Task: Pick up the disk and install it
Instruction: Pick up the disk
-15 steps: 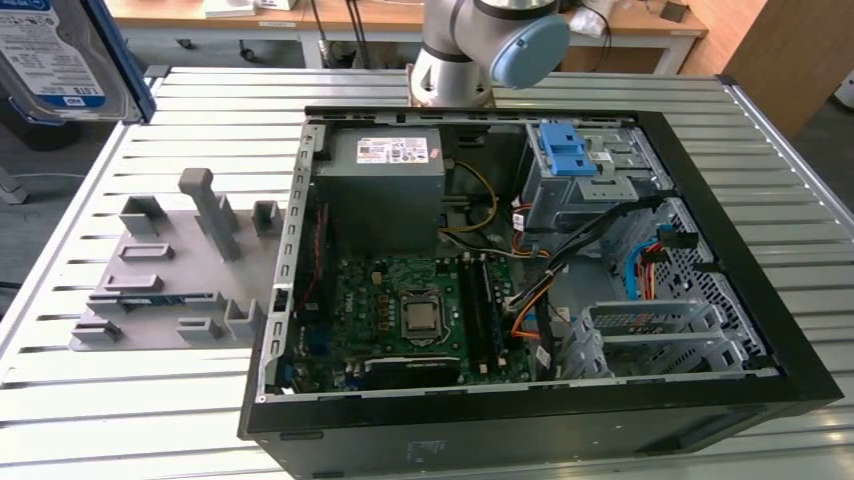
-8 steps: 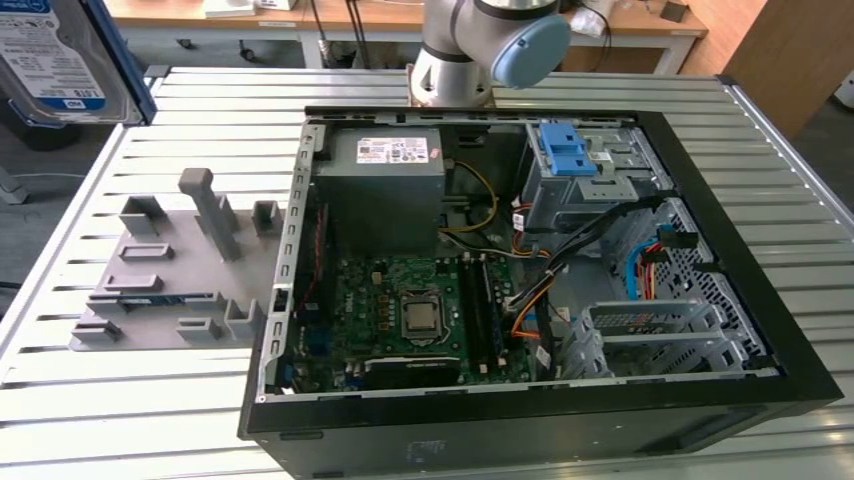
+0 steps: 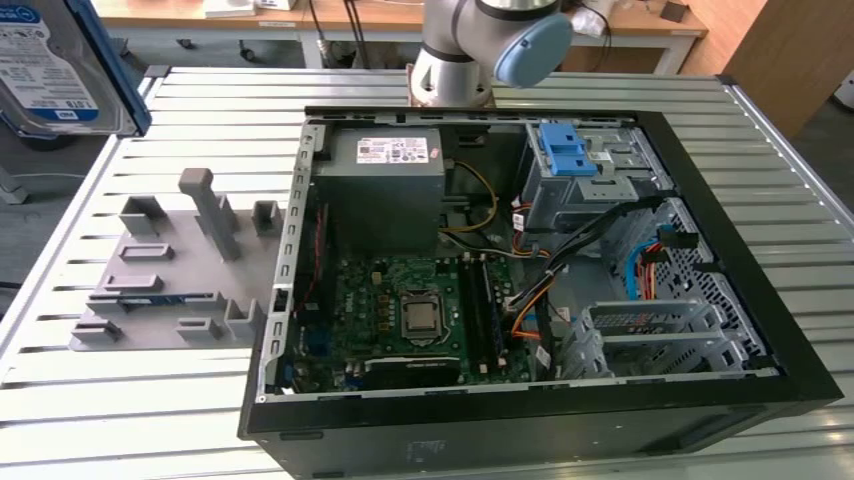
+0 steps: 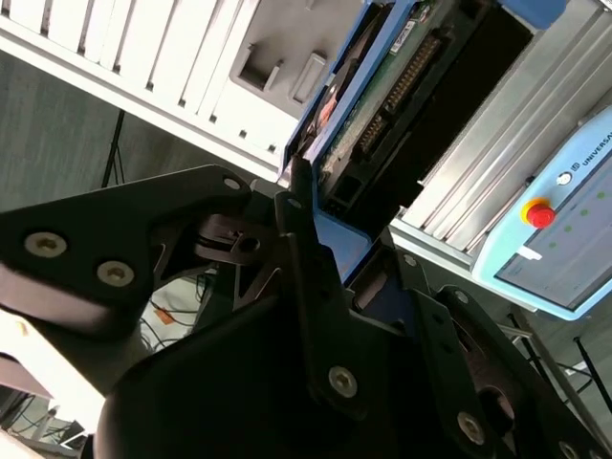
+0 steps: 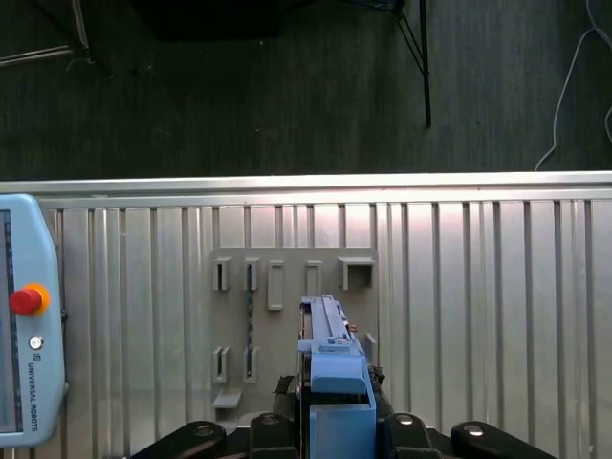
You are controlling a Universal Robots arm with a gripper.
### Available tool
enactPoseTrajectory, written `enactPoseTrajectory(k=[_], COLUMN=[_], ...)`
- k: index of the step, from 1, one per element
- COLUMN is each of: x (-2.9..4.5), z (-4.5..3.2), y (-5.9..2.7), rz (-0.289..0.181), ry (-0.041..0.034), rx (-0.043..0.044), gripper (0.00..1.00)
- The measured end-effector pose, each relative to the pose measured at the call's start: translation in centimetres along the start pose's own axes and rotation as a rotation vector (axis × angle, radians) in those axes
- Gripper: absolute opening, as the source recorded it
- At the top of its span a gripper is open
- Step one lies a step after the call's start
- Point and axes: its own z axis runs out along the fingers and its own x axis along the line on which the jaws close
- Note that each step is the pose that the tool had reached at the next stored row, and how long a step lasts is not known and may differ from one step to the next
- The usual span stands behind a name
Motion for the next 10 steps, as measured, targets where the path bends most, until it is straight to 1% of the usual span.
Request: enactPoseTrajectory(k=[2,3,6,10], x=[0.44,0.54,0.55,0.53], z=[-0.01,-0.01,-0.01,0.00], y=[-0.04,-0.10,-0.48,-1.70], rz=[0.000,0.000,0.000,0.000], ry=[0.0001,0.0001,0.0000,0.0000], rx=[-0.0001,0.0000,0.0000,-0.0001], gripper=[0.36,0.36,0.36,0.36])
